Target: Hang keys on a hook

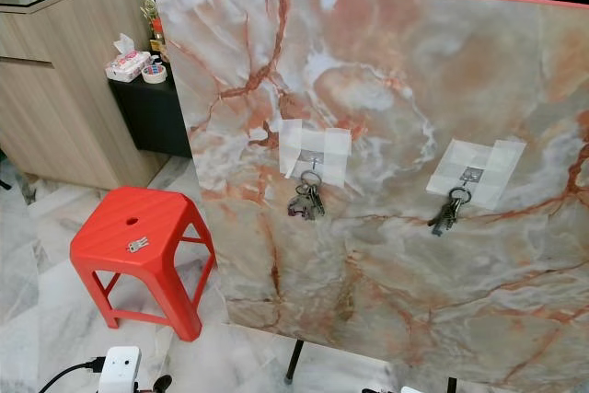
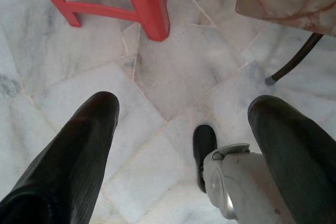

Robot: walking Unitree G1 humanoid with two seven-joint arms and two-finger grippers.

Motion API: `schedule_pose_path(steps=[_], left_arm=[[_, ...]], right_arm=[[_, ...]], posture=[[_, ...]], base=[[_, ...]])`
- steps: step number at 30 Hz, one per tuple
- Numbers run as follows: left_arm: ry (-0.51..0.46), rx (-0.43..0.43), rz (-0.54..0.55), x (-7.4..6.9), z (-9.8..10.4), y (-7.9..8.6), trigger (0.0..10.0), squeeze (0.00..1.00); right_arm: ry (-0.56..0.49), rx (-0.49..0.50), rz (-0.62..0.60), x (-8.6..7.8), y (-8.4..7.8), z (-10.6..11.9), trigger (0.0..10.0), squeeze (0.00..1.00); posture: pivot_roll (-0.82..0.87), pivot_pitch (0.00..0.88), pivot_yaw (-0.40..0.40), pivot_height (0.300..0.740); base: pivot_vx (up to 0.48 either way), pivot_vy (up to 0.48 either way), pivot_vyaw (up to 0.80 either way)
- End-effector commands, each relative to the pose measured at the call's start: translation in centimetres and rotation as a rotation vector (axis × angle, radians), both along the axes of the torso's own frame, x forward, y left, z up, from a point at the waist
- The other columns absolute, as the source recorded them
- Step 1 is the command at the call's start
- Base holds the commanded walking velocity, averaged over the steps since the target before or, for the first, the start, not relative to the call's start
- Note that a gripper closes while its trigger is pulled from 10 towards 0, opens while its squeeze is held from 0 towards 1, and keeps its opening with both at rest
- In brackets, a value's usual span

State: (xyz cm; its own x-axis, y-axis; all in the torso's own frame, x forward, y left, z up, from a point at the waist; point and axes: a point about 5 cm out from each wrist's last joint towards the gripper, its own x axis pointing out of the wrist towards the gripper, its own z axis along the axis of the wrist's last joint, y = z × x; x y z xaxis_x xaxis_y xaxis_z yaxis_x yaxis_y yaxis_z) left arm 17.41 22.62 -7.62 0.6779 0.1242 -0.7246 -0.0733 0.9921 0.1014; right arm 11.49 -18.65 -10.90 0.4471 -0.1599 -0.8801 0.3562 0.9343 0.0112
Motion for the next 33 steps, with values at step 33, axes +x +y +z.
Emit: schedule_pose_path(steps=[33], left_arm=[[0.050,-0.002,0.036,-0.83,-0.47,0.25,10.0,0.00]], right_arm=[[-0.011,0.028,-0.038,0.13,0.07,0.01,10.0,0.00]], posture=[[0.06,0.000,-0.031,0.740]], base=[[0.000,0.419,0.00]])
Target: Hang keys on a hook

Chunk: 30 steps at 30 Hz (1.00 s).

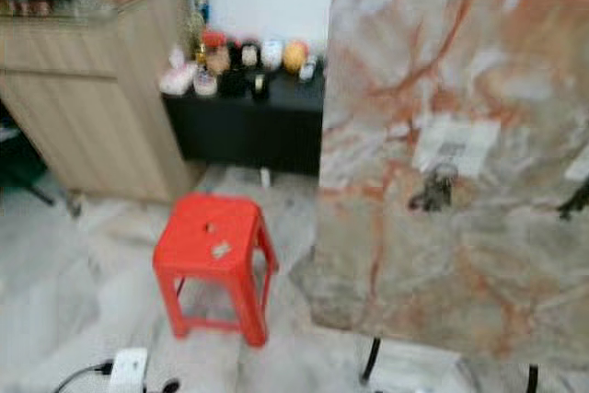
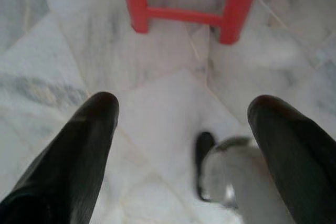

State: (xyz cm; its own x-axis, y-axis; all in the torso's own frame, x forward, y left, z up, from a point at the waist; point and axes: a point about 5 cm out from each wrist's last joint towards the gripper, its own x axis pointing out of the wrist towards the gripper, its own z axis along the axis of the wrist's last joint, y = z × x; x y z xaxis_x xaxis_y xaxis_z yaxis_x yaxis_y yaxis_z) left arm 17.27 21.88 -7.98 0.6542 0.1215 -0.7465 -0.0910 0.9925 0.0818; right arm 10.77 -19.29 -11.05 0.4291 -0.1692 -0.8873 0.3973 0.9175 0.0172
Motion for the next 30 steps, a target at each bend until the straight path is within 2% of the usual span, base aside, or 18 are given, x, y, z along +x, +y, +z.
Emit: schedule_pose_path(steps=[1,3,5,10,15,27,30], left_arm=[[0.022,0.019,0.016,-0.73,-0.12,1.01,10.0,0.00],[0.023,0.018,0.018,-0.75,-0.13,1.04,10.0,0.00],[0.024,0.017,0.019,-0.78,-0.14,1.04,10.0,0.00],[0.023,0.016,0.019,-0.78,-0.14,1.06,10.0,0.00],[0.024,0.016,0.020,-0.86,-0.13,1.21,10.0,0.00],[0.030,0.013,0.024,-1.19,-0.20,1.47,10.0,0.00],[0.032,0.013,0.025,-1.22,-0.23,1.41,10.0,0.00]], right_arm=[[-0.024,0.017,0.007,0.85,0.71,0.16,10.0,0.00],[-0.025,0.017,0.008,0.85,0.70,0.16,10.0,0.00],[-0.024,0.017,0.010,0.83,0.68,0.15,10.0,0.00],[-0.022,0.016,0.012,0.79,0.64,0.14,10.0,0.00],[-0.021,0.015,0.012,0.77,0.59,0.14,10.0,0.00],[-0.020,0.016,0.016,0.76,0.56,0.14,10.0,0.00],[-0.021,0.017,0.014,0.78,0.57,0.14,10.0,0.00]], posture=[[0.06,0.000,-0.033,0.740],[0.07,0.000,-0.034,0.740],[0.06,0.000,-0.034,0.740],[0.07,0.000,-0.035,0.740],[0.07,0.000,-0.036,0.740],[0.07,0.000,-0.036,0.740],[0.07,0.000,-0.036,0.740]], base=[[0.000,0.307,0.00],[0.000,0.307,0.00],[0.000,-0.428,0.00],[0.000,0.000,0.00],[0.000,0.307,0.00],[0.000,0.000,0.00],[0.000,0.480,0.00]])
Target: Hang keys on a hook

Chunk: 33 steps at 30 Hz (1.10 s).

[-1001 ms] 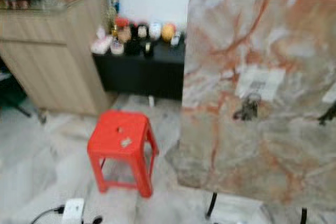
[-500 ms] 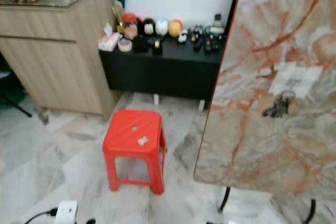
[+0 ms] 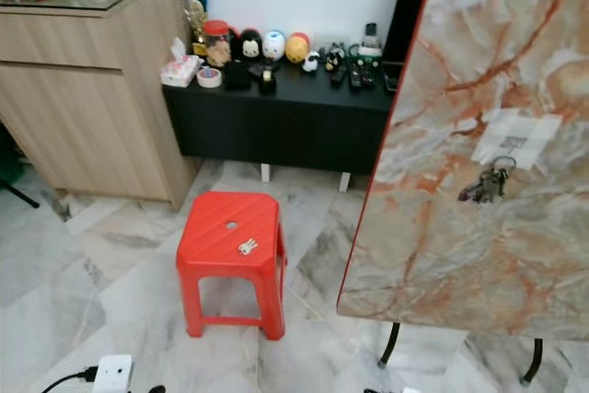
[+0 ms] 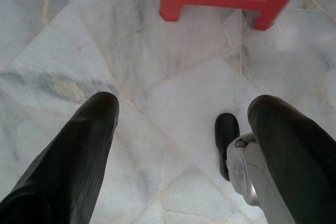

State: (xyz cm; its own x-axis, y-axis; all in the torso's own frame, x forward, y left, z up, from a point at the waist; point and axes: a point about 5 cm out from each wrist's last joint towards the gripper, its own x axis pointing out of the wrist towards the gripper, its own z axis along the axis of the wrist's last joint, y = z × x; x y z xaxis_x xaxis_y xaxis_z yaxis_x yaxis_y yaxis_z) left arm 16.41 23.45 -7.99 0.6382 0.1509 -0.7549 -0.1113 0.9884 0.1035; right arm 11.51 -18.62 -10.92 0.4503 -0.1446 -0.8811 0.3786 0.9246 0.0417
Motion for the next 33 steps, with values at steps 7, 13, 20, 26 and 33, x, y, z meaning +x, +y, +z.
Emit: schedule_pose_path(steps=[7,13,20,26,33], left_arm=[[0.014,-0.009,0.002,-0.26,-0.22,-0.32,10.0,0.00],[0.012,-0.011,0.001,-0.22,-0.24,-0.45,10.0,0.00],[0.013,-0.011,0.002,-0.26,-0.25,-0.47,10.0,0.00],[0.014,-0.012,0.001,-0.29,-0.28,-0.52,10.0,0.00],[0.006,-0.008,-0.005,-0.20,-0.23,-0.57,10.0,0.00]], right_arm=[[0.001,-0.002,-0.007,0.04,-0.08,0.01,10.0,0.00],[-0.001,-0.001,-0.007,0.08,-0.07,0.03,10.0,0.00],[-0.003,-0.002,-0.008,0.11,-0.06,0.04,10.0,0.00],[-0.005,-0.001,-0.008,0.14,-0.03,0.04,10.0,0.00],[-0.007,-0.001,-0.010,0.18,0.01,0.05,10.0,0.00]], posture=[[0.07,0.000,-0.035,0.740],[0.07,0.000,-0.037,0.740],[0.07,0.000,-0.037,0.740],[0.07,0.000,-0.036,0.740],[0.07,0.000,-0.035,0.740]], base=[[0.000,0.480,0.00],[0.000,0.480,0.00],[0.000,0.480,0.00],[0.000,0.480,0.00],[0.000,0.222,0.00]])
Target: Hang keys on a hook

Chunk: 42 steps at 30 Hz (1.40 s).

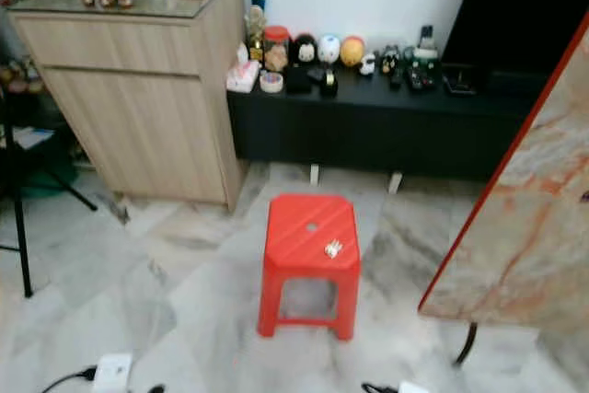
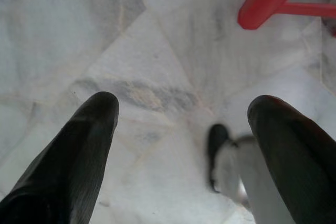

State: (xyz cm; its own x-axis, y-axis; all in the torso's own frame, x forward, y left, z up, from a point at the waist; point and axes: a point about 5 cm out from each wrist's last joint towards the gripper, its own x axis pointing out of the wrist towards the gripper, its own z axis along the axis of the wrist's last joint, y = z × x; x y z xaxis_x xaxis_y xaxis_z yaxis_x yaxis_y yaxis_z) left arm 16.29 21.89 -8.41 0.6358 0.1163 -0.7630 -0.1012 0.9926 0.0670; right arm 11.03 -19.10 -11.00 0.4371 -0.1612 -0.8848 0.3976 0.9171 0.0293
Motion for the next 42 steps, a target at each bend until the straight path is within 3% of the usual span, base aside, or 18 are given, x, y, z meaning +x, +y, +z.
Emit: schedule_pose_path(steps=[1,25,29,31,42], left_arm=[[-0.001,0.029,0.006,-0.06,0.20,1.00,10.0,0.00],[-0.048,0.017,0.013,0.56,0.53,0.76,10.0,0.00],[-0.050,0.017,0.012,0.58,0.55,0.77,10.0,0.00],[-0.053,0.017,0.009,0.64,0.58,0.73,10.0,0.00],[-0.056,0.015,0.006,0.72,0.59,0.63,10.0,0.00]], right_arm=[[-0.019,0.007,0.010,0.67,0.49,0.14,10.0,0.00],[-0.028,-0.023,0.056,0.89,0.31,0.26,10.0,0.00],[-0.029,-0.045,0.071,0.95,0.22,0.30,10.0,0.00],[-0.031,-0.024,0.033,0.84,0.30,0.25,10.0,0.00],[-0.023,-0.044,0.066,0.86,0.19,0.27,10.0,0.00]], posture=[[0.07,0.000,-0.035,0.740],[0.07,0.002,-0.038,0.740],[0.07,0.002,-0.038,0.740],[0.07,0.002,-0.038,0.740],[0.07,0.000,-0.040,0.740]], base=[[0.000,0.000,0.00],[0.000,0.000,0.00],[0.000,0.000,0.64],[0.240,0.000,0.40],[0.242,0.000,0.00]])
